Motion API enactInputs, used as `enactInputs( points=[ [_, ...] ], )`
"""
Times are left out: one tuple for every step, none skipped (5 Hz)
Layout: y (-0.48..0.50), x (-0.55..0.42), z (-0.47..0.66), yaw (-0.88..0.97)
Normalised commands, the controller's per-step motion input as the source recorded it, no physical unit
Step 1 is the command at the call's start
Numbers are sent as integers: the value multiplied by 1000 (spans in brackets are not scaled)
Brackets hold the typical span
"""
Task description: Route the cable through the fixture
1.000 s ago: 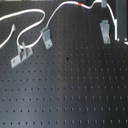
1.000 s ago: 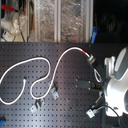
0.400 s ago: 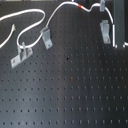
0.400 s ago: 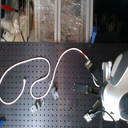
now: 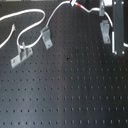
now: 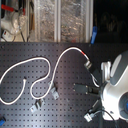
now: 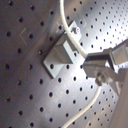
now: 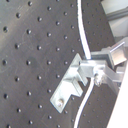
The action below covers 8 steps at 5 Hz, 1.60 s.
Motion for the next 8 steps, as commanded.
enactInputs(
  points=[
    [502, -95, 257, -77],
    [42, -4, 242, 3],
    [-168, 78, 175, -149],
    [-220, 32, 62, -157],
    [0, 0, 19, 0],
    [-86, -326, 332, 286],
    [11, -311, 275, 377],
    [0, 0, 11, 0]
  ],
)
